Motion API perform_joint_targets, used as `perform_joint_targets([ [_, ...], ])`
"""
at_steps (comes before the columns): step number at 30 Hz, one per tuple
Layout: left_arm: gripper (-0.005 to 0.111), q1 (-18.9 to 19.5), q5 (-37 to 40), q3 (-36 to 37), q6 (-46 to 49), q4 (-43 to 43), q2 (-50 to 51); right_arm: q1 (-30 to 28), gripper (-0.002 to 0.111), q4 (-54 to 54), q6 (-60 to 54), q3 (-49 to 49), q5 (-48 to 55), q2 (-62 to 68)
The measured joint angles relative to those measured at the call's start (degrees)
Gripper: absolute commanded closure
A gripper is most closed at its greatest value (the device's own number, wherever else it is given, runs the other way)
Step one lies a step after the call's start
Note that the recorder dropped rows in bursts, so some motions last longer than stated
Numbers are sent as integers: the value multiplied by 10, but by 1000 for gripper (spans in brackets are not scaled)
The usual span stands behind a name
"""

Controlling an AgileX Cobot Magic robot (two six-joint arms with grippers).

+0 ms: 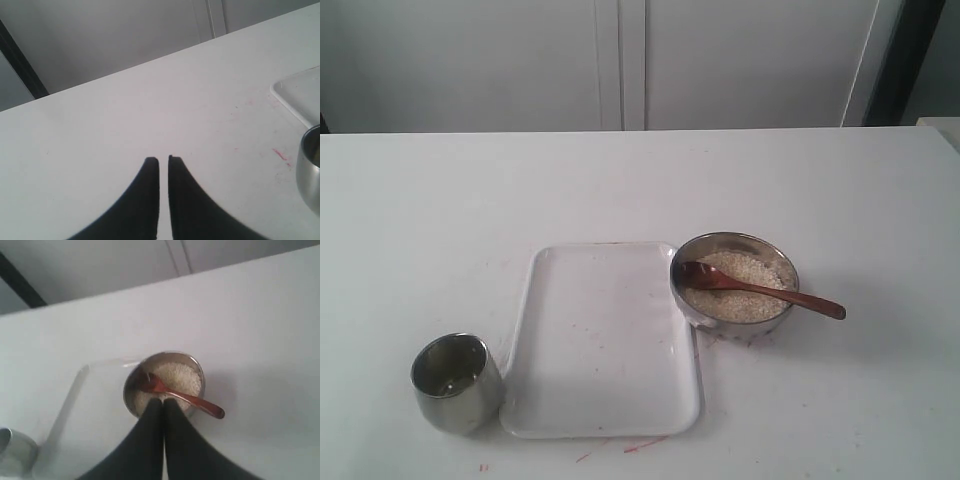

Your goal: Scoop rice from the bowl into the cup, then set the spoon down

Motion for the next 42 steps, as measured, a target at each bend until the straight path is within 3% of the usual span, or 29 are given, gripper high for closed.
perform_joint_targets([
  [7, 92, 0, 0, 0, 0, 0, 0, 2, 108, 44, -168, -196, 191, 211],
  [13, 92, 0, 0, 0, 0, 0, 0, 7, 108, 84, -260, -294, 280, 310],
  [21, 92, 0, 0, 0, 0, 0, 0, 7, 108, 73, -347, -310, 299, 341],
  [29, 92, 0, 0, 0, 0, 0, 0, 41, 108, 23, -578, -310, 274, 414],
  [36, 92, 0, 0, 0, 0, 0, 0, 46, 107, -25, -574, -310, 266, 483],
  [39, 92, 0, 0, 0, 0, 0, 0, 47, 92, -52, -546, -310, 265, 487],
  [41, 92, 0, 0, 0, 0, 0, 0, 47, 66, -61, -541, -310, 270, 489],
  [42, 92, 0, 0, 0, 0, 0, 0, 47, 60, -64, -541, -310, 270, 490],
])
